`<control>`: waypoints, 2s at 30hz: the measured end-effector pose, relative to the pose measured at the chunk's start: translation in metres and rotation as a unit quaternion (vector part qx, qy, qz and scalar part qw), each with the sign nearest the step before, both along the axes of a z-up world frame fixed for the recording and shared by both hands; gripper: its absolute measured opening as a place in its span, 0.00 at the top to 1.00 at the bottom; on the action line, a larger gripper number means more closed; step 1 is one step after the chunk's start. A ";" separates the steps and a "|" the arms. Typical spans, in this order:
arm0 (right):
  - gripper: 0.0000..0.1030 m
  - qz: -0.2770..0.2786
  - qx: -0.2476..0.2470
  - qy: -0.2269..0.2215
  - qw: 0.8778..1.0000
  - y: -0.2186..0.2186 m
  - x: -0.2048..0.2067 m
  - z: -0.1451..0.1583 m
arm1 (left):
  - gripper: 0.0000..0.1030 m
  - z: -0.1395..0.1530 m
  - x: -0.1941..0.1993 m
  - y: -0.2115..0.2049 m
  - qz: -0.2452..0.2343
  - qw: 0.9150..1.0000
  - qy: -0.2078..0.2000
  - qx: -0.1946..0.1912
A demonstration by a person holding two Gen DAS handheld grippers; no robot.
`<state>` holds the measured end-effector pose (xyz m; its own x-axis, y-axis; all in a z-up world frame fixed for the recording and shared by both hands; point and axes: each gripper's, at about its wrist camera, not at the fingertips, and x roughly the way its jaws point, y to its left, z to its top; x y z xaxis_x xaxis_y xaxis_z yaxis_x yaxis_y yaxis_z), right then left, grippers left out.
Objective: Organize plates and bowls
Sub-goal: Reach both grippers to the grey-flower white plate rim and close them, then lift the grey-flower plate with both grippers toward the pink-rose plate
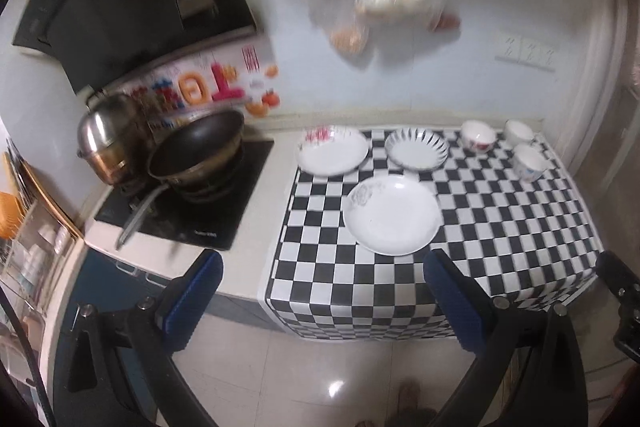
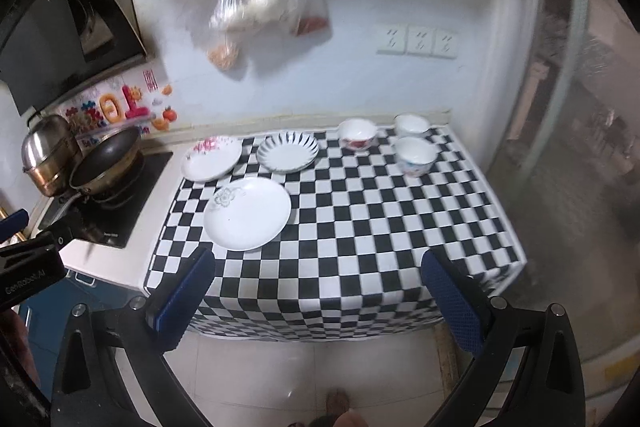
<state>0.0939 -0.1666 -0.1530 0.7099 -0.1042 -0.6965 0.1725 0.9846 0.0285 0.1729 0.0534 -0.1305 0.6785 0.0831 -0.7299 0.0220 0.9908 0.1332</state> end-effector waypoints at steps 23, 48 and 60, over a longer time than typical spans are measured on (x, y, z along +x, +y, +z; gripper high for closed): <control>0.00 0.098 0.097 0.261 0.955 -0.044 0.366 -0.235 | 0.14 -0.191 0.267 -0.035 0.061 0.972 0.222 0.036; 0.76 0.140 0.161 0.361 0.908 0.016 0.405 -0.321 | 0.68 -0.298 0.326 -0.005 0.015 0.924 0.370 -0.094; 0.77 0.111 0.149 0.354 0.917 -0.055 0.358 -0.303 | 0.72 -0.289 0.282 -0.064 -0.021 0.919 0.381 -0.097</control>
